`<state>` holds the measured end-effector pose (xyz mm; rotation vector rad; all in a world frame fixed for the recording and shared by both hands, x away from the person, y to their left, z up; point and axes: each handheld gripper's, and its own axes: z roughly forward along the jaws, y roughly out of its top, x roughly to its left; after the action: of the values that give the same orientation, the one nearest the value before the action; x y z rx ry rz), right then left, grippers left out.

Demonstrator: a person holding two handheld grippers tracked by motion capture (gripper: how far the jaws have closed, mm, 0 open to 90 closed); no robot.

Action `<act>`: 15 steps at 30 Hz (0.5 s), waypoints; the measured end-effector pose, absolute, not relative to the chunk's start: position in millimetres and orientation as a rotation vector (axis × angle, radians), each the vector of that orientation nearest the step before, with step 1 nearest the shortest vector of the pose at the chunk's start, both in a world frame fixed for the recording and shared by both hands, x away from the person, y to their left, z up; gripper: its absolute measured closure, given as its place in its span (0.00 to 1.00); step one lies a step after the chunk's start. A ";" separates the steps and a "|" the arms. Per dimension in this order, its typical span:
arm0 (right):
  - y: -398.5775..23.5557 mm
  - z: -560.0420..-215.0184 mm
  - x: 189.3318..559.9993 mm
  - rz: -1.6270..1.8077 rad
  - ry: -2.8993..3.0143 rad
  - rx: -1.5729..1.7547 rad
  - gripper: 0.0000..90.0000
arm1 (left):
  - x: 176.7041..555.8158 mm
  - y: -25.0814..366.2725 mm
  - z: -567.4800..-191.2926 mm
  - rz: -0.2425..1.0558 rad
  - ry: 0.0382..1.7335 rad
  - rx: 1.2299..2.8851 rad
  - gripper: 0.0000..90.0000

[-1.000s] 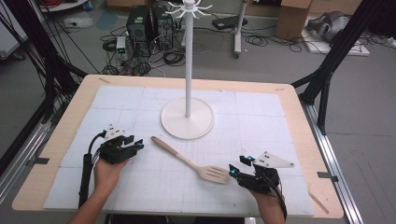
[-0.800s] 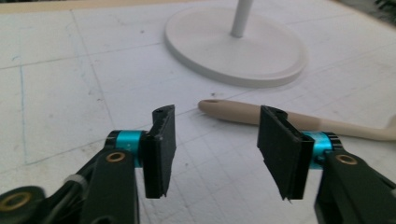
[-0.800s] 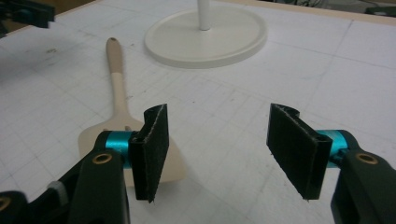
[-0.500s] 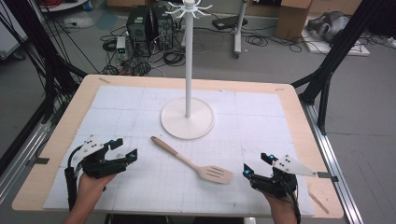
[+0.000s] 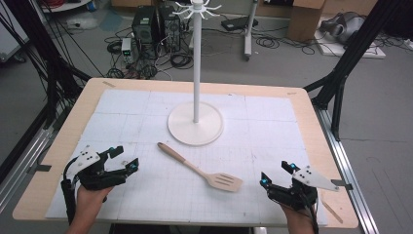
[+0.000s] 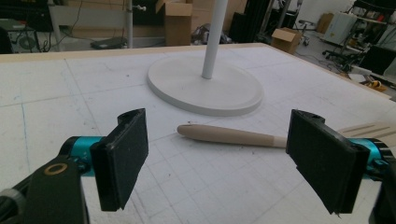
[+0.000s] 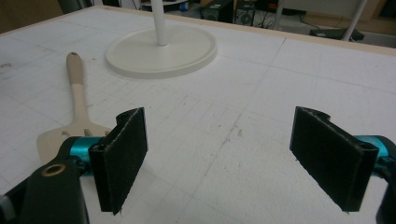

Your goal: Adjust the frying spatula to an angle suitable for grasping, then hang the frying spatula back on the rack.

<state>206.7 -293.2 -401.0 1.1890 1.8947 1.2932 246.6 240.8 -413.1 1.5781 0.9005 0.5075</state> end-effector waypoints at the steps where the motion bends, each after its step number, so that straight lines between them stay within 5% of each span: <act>1: -292.8 -402.0 207.6 1.297 1.896 1.198 0.20 | 246.0 240.0 -413.2 0.504 0.901 1.577 0.24; 15: -259.2 -394.5 226.7 1.328 2.039 1.078 0.23 | 246.1 239.9 -416.4 0.500 0.901 1.600 0.25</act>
<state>226.7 -259.2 -394.5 1.0776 2.0386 1.3276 246.1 239.9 -416.4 1.6005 0.9011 0.4997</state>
